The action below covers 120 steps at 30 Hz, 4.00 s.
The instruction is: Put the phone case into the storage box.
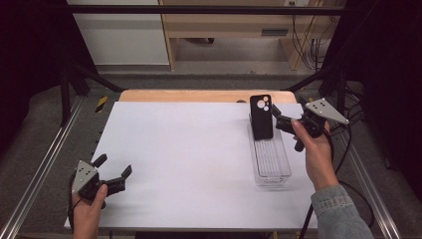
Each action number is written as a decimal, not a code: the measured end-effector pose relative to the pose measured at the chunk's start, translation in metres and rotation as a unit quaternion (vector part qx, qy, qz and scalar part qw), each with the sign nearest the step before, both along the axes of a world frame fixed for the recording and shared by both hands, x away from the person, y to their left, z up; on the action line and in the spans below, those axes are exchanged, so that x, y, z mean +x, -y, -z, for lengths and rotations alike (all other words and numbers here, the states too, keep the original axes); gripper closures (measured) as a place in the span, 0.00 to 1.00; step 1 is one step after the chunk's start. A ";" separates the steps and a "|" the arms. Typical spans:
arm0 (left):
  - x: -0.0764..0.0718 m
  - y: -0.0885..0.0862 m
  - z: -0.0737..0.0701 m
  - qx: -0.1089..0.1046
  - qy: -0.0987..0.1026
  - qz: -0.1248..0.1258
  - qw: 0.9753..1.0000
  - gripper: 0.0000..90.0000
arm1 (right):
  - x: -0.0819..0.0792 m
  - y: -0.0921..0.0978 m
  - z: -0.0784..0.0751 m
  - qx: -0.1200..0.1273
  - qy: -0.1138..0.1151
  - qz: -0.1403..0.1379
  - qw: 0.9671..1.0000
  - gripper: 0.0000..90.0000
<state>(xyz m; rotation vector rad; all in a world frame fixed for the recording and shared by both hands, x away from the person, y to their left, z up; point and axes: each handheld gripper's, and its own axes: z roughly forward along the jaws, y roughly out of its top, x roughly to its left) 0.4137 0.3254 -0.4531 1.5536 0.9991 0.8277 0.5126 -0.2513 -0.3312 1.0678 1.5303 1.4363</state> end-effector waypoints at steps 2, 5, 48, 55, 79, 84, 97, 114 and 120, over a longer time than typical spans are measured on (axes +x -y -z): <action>0.000 -0.001 0.000 -0.001 0.000 -0.001 1.000 0.03 | -0.001 0.002 0.000 0.001 0.001 0.001 1.000 0.04; -0.001 -0.003 -0.001 0.001 0.001 -0.002 1.000 0.03 | -0.004 0.006 0.001 0.003 0.003 0.001 1.000 0.08; -0.007 -0.019 -0.002 -0.016 0.003 -0.006 1.000 0.03 | -0.038 0.066 0.024 0.017 0.002 0.042 0.999 0.04; -0.007 -0.018 -0.002 -0.015 0.002 -0.002 1.000 0.03 | -0.042 0.068 0.027 0.010 0.001 0.040 0.999 0.05; -0.006 -0.016 -0.002 -0.012 0.000 0.006 1.000 0.03 | -0.065 0.075 0.031 -0.001 0.013 0.028 1.000 0.06; -0.006 -0.016 -0.001 -0.011 0.000 0.007 1.000 0.03 | -0.069 0.077 0.034 -0.005 0.013 0.029 0.999 0.06; -0.006 -0.015 -0.002 -0.010 0.001 0.011 1.000 0.03 | -0.083 0.074 0.040 -0.002 0.005 0.014 1.000 0.06; -0.007 -0.014 -0.002 -0.005 0.002 0.019 1.000 0.03 | -0.099 0.067 0.056 -0.011 -0.012 -0.013 1.000 0.06; -0.007 -0.013 -0.002 -0.003 0.002 0.020 1.000 0.03 | -0.104 0.064 0.062 -0.010 -0.012 -0.021 1.000 0.05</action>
